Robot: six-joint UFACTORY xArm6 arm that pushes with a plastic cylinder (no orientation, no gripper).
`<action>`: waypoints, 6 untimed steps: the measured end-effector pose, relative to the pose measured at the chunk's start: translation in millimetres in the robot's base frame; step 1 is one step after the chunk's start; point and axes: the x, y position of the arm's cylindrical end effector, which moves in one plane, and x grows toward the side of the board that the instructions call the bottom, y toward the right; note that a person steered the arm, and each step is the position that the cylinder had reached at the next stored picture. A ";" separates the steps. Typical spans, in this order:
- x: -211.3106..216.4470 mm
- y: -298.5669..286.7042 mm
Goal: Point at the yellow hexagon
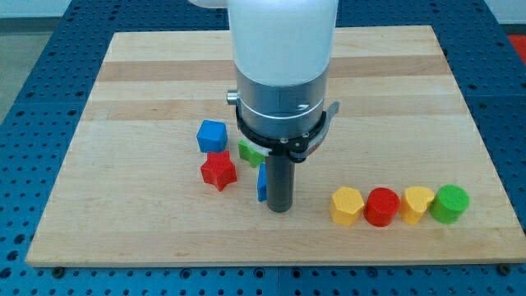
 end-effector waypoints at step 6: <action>-23.4 58.7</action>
